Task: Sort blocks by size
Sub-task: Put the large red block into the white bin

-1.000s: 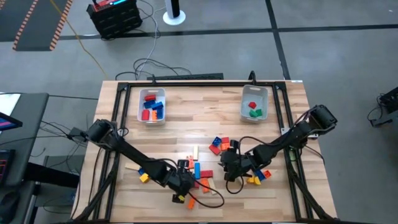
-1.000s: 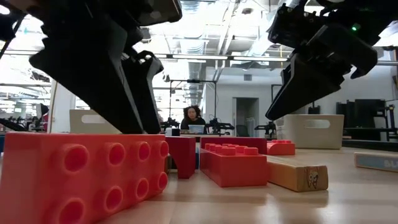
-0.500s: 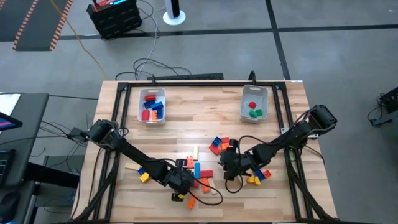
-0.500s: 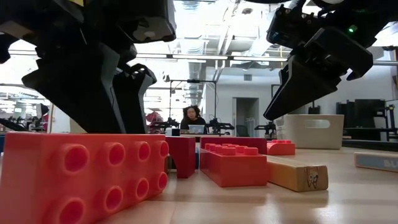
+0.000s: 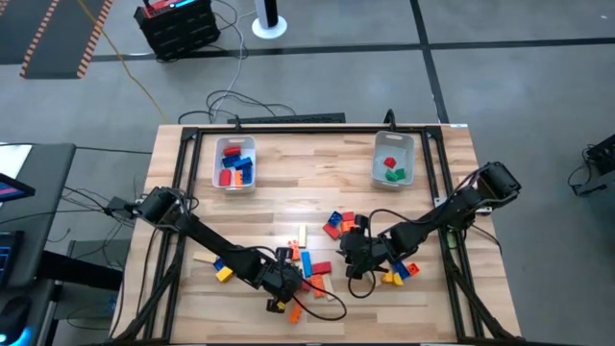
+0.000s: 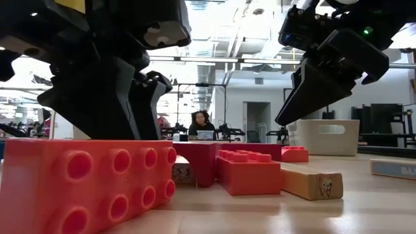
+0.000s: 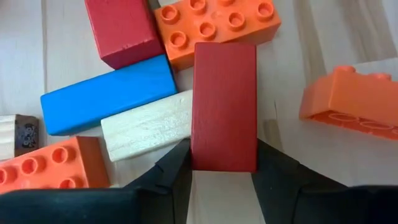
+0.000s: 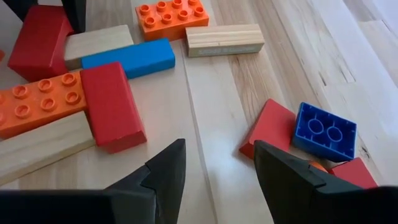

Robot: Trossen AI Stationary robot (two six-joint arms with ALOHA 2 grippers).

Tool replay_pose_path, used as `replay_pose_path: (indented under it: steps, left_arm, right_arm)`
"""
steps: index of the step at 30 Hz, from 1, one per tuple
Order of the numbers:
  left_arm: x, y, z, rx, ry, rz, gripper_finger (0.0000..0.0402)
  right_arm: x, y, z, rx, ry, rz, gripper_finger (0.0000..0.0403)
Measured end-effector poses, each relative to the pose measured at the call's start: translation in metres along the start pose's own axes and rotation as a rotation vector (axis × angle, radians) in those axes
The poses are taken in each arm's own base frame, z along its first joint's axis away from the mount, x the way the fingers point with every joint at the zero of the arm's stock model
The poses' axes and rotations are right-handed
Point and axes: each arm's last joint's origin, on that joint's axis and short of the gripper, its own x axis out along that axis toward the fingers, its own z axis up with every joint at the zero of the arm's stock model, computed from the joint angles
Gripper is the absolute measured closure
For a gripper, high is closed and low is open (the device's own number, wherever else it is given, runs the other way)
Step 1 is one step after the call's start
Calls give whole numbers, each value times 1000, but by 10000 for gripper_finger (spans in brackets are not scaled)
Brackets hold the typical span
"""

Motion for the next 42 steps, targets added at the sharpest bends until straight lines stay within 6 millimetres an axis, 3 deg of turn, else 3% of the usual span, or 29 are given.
replay_pose_path:
  steps: [7, 12, 27, 34, 38, 42]
  left_arm:
    - [-2, 11, 4, -25, -10, 29, 267]
    - [-14, 22, 11, -42, -29, 45, 267]
    - [-86, 80, 16, -30, 34, 263, 267]
    - [-129, 132, 5, -82, 117, 450, 267]
    - [-153, 173, -19, -193, 110, 522, 267]
    - [-164, 213, -69, -349, 177, 621, 267]
  right_arm:
    - [0, 0, 0, -2, 4, -2, 188]
    - [0, -1, -2, -8, 17, -9, 188]
    - [-17, -2, -5, 6, 17, -86, 188]
    - [-17, -2, -5, 19, 9, -81, 188]
    - [-18, 1, -3, 29, -13, -64, 188]
    - [-20, 4, -4, 24, -20, -51, 188]
